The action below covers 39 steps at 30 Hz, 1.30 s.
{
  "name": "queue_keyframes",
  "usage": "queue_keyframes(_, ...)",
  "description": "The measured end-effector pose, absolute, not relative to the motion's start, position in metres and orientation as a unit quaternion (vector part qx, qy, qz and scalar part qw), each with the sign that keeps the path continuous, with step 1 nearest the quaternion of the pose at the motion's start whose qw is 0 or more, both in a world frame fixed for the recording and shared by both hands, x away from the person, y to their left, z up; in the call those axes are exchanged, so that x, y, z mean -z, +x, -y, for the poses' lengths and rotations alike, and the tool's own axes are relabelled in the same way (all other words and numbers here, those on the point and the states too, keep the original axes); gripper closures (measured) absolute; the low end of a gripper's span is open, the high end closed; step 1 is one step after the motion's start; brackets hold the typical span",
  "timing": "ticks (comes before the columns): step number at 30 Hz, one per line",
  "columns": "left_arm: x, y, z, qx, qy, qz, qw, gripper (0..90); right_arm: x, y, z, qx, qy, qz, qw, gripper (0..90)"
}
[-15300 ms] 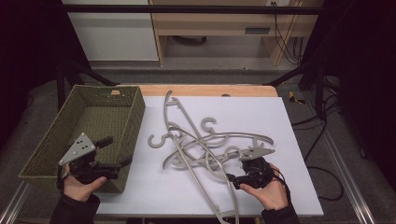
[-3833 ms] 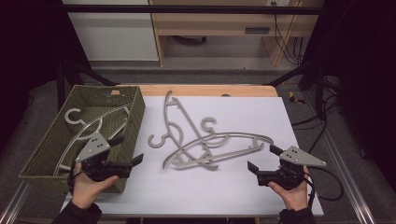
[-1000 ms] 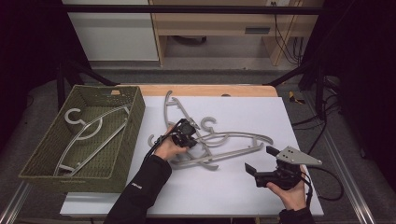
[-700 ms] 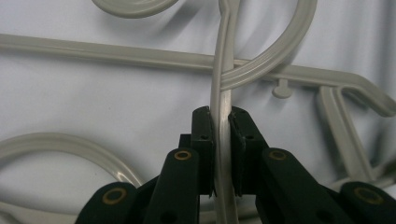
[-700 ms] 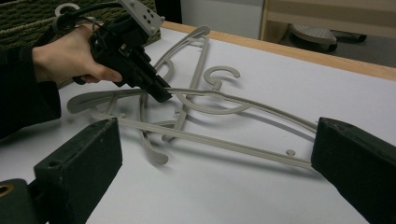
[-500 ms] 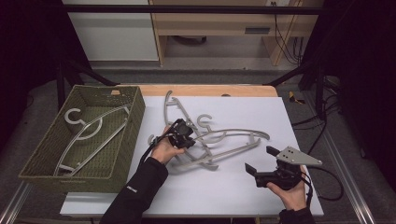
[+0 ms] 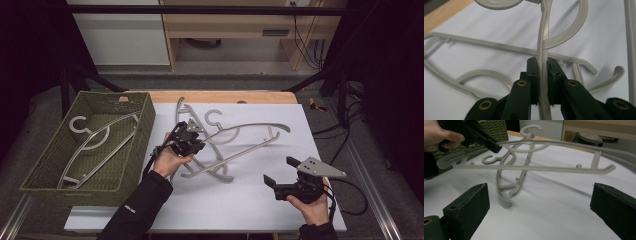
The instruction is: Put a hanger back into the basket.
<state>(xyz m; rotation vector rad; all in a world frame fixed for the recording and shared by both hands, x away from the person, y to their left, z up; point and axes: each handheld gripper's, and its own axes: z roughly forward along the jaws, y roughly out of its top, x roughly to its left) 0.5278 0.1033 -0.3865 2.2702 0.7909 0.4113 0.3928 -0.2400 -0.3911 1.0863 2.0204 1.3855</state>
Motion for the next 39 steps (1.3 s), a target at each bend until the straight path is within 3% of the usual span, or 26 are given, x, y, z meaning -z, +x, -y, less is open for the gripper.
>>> queue_keyframes(14,0.331,0.49,-0.142,-0.212,0.851,-0.302,0.374,81.7,0.389,0.391,0.246,-0.506,0.4,-0.727,0.235,2.6)
queue_keyframes(39,0.273,0.472,-0.233,-0.275,0.82,-0.332,0.375,81.7,0.388,0.391,0.248,-0.504,0.402,-0.727,0.237,2.5)
